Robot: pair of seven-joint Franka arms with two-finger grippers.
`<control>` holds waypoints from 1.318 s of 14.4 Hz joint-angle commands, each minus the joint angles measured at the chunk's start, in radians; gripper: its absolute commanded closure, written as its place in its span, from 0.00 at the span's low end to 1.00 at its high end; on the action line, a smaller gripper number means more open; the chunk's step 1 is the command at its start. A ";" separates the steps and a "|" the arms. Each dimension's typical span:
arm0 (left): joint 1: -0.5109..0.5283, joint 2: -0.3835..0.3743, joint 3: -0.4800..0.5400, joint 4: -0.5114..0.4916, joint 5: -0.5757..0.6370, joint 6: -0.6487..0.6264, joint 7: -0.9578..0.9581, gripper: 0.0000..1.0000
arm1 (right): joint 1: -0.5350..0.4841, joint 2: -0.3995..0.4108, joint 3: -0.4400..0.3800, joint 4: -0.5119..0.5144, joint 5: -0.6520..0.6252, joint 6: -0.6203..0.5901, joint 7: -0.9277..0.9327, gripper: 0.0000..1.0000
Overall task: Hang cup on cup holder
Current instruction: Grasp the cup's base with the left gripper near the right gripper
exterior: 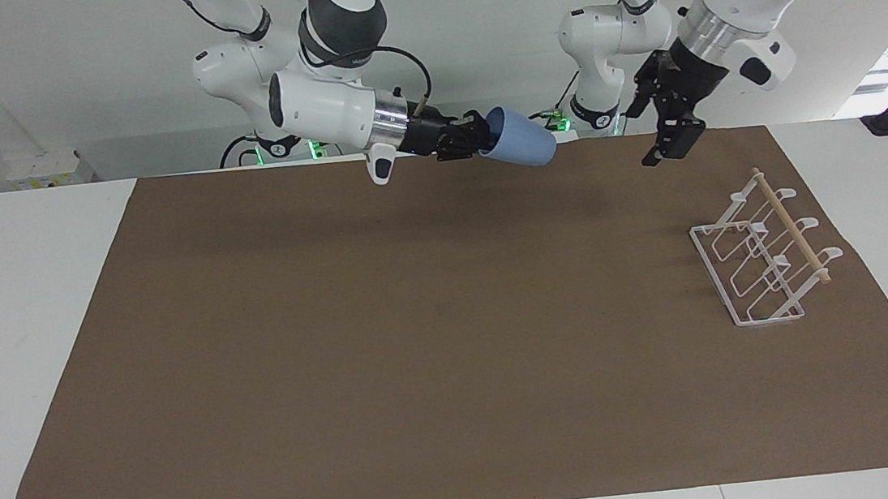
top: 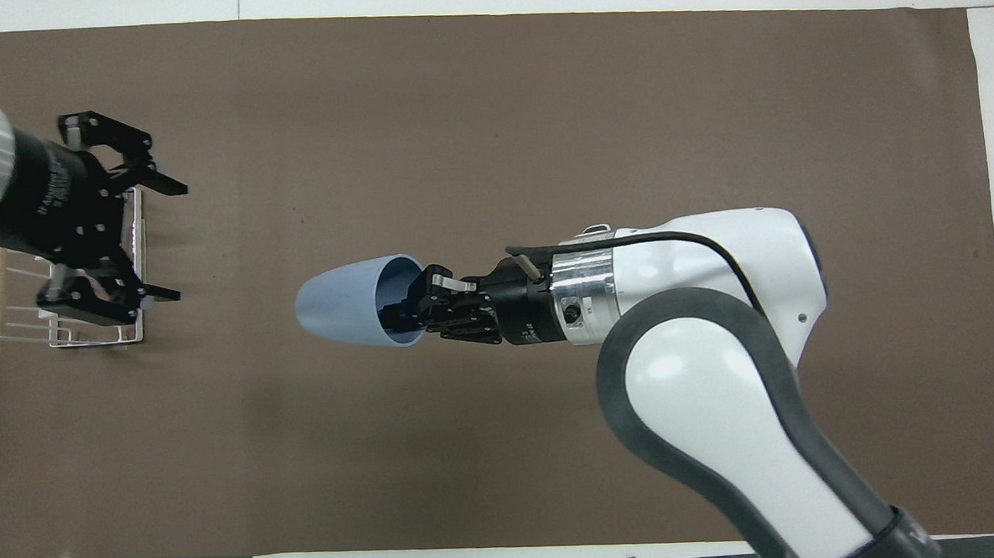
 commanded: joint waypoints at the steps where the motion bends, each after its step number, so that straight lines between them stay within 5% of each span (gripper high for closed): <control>1: -0.078 0.020 0.004 0.032 -0.037 0.000 -0.139 0.00 | 0.015 0.004 -0.003 -0.007 0.028 0.022 0.008 1.00; 8: -0.143 -0.007 0.004 -0.021 -0.089 0.017 -0.247 0.00 | 0.015 0.004 -0.003 -0.007 0.026 0.027 0.034 1.00; 19: -0.212 -0.155 -0.006 -0.327 -0.109 0.230 -0.244 0.01 | 0.015 0.004 -0.003 -0.005 0.026 0.023 0.034 1.00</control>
